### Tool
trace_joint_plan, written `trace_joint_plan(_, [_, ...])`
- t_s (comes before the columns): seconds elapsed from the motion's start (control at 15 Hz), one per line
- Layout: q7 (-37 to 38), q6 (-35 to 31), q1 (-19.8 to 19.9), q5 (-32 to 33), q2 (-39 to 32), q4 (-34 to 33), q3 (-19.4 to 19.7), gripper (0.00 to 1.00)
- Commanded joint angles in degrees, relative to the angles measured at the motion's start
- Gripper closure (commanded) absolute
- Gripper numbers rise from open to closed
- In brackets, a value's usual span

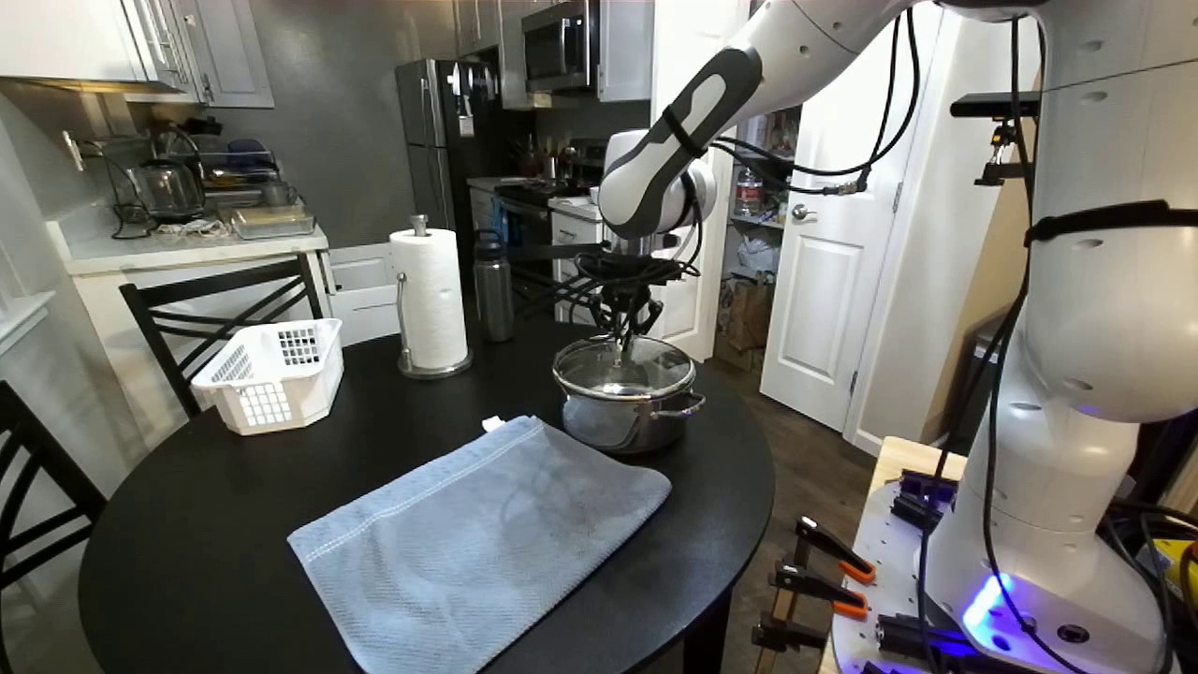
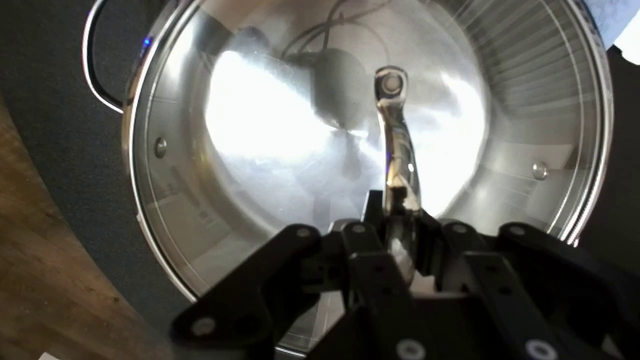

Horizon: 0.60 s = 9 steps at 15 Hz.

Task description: Lift the clear lid from the towel and put it on top of the pot

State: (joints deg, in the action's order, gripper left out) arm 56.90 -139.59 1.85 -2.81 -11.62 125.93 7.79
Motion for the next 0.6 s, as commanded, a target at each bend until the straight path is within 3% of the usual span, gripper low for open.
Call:
trace_joint_plan(0.0, [0.8,1.5,-0.4,0.7,1.4,-0.5,0.0,0.6])
trace_joint_plan(0.07, [0.0,0.2,0.0,0.0,0.1,-0.2,-0.1,0.78])
trace_joint_plan(0.27, [0.0,0.6,-0.1,0.0,0.3,-1.0,-0.1,0.61])
trace_joint_plan(0.53, [0.0,0.6,-0.1,0.0,0.3,-1.0,-0.1,0.6])
